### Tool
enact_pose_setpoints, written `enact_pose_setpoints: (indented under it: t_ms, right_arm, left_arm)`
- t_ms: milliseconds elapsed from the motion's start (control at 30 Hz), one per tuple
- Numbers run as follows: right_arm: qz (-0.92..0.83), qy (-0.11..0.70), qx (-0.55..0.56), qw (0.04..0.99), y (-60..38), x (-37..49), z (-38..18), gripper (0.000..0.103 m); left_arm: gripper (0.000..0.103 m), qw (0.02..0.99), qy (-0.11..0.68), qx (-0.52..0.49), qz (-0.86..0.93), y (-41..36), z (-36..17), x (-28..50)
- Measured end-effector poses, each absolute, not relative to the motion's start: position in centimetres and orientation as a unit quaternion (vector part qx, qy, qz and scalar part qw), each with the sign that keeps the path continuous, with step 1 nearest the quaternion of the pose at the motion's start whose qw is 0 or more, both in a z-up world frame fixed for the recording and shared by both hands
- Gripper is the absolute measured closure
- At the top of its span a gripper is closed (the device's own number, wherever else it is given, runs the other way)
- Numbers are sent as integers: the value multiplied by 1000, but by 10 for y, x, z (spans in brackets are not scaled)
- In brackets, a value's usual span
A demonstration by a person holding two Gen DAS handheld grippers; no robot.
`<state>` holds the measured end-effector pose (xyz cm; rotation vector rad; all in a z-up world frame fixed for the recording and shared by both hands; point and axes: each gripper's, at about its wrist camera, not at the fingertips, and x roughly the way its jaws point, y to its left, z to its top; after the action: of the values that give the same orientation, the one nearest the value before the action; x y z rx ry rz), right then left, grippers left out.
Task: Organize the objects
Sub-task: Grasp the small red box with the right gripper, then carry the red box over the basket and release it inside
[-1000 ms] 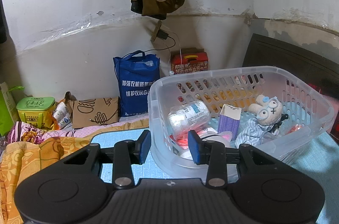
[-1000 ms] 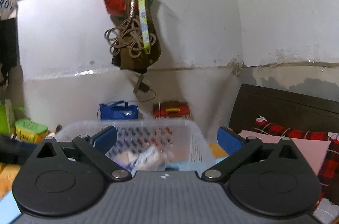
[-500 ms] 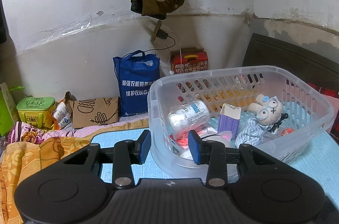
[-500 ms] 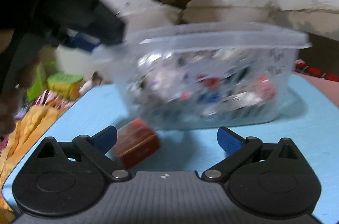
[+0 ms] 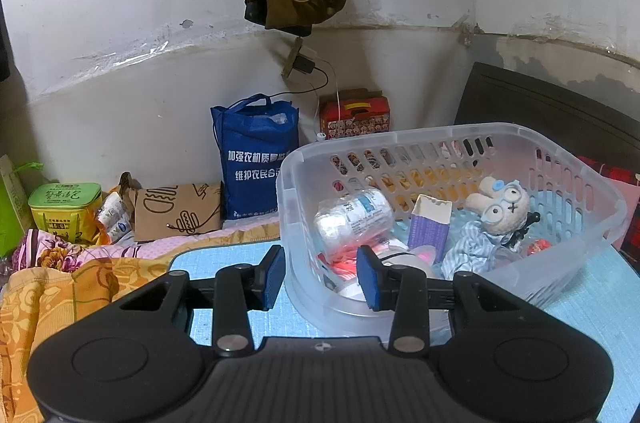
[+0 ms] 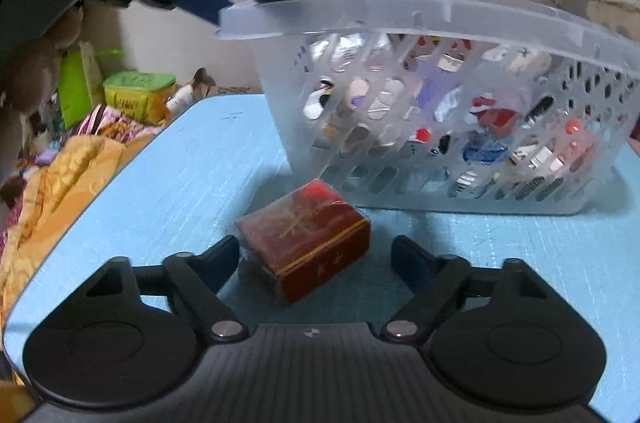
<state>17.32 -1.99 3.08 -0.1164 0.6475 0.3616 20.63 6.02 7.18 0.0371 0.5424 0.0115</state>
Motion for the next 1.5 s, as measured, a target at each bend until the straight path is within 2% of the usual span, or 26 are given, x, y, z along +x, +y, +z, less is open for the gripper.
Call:
enact_pose_setpoints:
  t_ms: [1100,1300,1500]
  right_arm:
    - [129,280,-29,951,-80,152,43,31]
    - [127,237,-22,963,-107,122,72,31]
    - [128,164,-7,978,-134,104,128,31]
  left_arm:
    - [59,963,268,20,9,60,73,206]
    - [59,963,268,21,9,60,74,205]
    - [59,963,268,21,9,60,74,206]
